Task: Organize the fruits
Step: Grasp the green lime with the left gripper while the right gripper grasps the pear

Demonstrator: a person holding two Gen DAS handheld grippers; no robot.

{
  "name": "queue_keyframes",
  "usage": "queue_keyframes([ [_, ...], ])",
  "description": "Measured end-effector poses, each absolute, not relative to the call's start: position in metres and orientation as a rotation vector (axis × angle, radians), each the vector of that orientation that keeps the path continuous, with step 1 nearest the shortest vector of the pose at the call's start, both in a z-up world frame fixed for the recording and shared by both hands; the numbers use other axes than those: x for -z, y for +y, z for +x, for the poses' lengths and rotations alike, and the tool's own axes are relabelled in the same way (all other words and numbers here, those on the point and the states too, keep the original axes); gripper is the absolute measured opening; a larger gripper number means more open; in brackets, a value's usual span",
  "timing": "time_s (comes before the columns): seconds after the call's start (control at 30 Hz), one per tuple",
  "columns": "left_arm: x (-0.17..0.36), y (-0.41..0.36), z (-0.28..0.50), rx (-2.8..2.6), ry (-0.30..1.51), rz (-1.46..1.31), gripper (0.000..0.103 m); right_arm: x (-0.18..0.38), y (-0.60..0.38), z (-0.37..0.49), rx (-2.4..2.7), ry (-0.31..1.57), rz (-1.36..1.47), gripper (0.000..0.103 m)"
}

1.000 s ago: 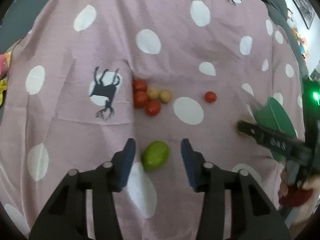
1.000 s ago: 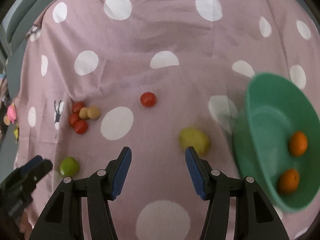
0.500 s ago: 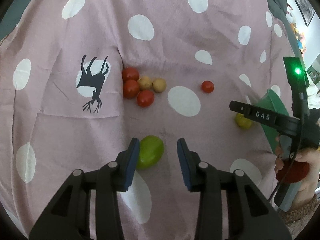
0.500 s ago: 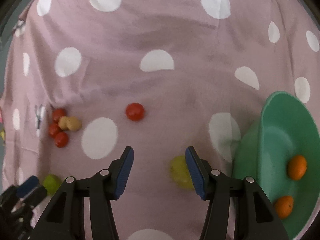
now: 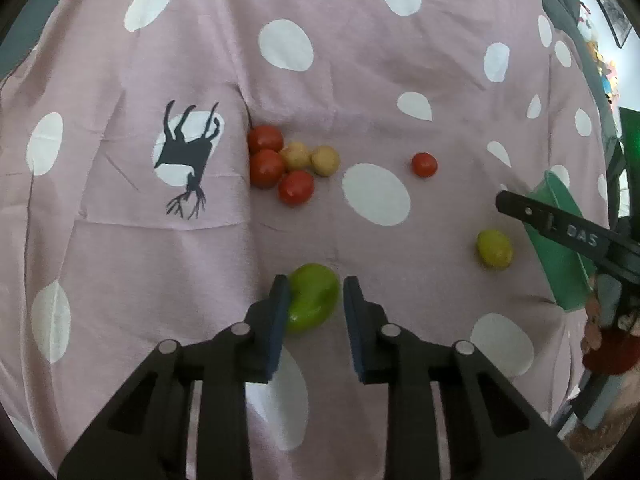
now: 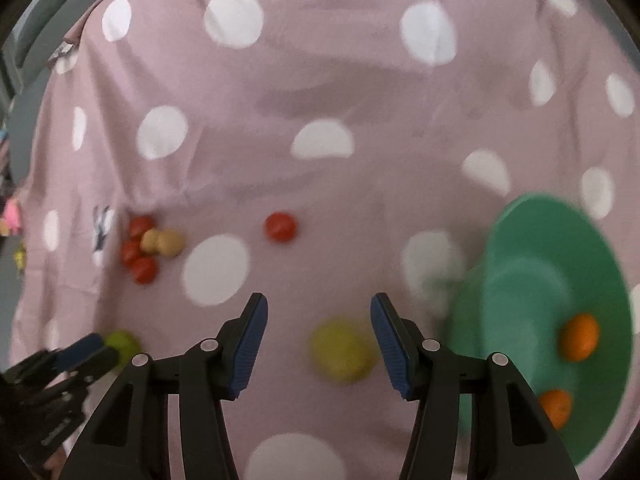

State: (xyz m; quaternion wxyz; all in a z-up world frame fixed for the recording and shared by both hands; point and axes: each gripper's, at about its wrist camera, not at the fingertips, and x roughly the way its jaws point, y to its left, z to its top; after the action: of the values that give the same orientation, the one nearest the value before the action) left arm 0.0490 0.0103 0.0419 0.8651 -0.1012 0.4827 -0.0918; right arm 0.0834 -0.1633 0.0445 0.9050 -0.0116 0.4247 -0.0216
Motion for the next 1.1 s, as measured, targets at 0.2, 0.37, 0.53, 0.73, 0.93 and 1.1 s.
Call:
queue_keyframes([
  [0.2, -0.036, 0.008, 0.051, 0.173, 1.028, -0.197, 0.024, -0.032, -0.151, 0.092, 0.019, 0.929, -0.08, 0.057],
  [0.37, -0.035, 0.01, 0.052, 0.175, 1.033, -0.22, 0.025, -0.024, -0.15, 0.088, -0.018, 0.962, -0.008, 0.057],
  [0.53, -0.034, 0.014, 0.052, 0.178, 1.034, -0.246, 0.024, -0.008, -0.145, 0.077, -0.071, 1.012, 0.026, 0.054],
  [0.73, -0.035, 0.013, 0.048, 0.195, 1.018, -0.246, 0.02, 0.0, -0.142, 0.076, -0.095, 1.038, 0.036, 0.038],
  [0.93, -0.036, 0.008, 0.051, 0.192, 1.024, -0.224, 0.02, 0.002, -0.136, 0.074, -0.091, 1.034, 0.022, 0.037],
  [1.1, -0.036, 0.008, 0.052, 0.187, 1.028, -0.214, 0.024, 0.003, -0.14, 0.073, -0.092, 1.029, 0.032, 0.036],
])
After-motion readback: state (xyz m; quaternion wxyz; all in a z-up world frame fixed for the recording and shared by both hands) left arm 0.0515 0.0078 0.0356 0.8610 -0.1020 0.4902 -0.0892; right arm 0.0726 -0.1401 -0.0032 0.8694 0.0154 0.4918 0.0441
